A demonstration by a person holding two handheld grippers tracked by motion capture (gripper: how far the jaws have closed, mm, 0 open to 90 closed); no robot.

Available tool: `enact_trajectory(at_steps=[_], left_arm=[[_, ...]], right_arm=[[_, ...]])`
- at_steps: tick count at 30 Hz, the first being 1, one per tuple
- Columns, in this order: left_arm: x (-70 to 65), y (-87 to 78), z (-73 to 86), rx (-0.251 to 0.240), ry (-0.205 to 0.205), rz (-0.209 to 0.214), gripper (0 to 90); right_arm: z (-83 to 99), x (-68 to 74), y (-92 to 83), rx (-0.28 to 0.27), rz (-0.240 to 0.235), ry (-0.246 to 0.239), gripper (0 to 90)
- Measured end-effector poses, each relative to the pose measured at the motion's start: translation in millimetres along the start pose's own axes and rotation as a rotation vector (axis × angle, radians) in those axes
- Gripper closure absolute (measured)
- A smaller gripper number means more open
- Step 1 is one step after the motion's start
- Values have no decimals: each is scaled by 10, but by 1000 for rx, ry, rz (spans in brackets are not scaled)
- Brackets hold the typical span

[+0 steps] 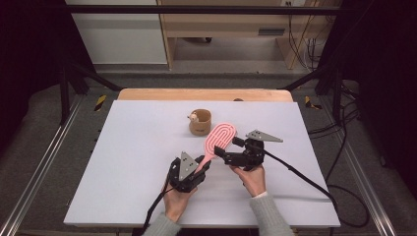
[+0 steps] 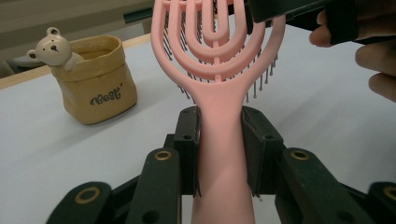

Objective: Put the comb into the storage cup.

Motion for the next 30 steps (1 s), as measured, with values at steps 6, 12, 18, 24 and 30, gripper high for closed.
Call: enact_trajectory(at_steps=[6, 12, 18, 24, 30], left_arm=[[-43, -1, -7, -4, 11, 0, 692], [-84, 11, -5, -4, 20, 5, 692], [-108, 3, -15, -14, 25, 6, 692], [-109, -4, -20, -18, 26, 0, 692], [-126, 15, -14, -13, 37, -13, 691]], right_arm=[[6, -17, 27, 18, -9, 16, 121], [8, -10, 34, 38, -46, 30, 246], [9, -14, 32, 49, -49, 38, 343], [-9, -11, 17, 57, -67, 74, 417], [-18, -9, 3, 57, -67, 98, 492]])
Point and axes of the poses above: each handheld gripper's, and its own axes: y roughly forward along the jaws, z roughly out of its underside, x roughly to its left, the point moved 4 cm from there along y, roughly forward along the jaws, and after that the axes turned 10 degrees about x, right-handed, at the moved point
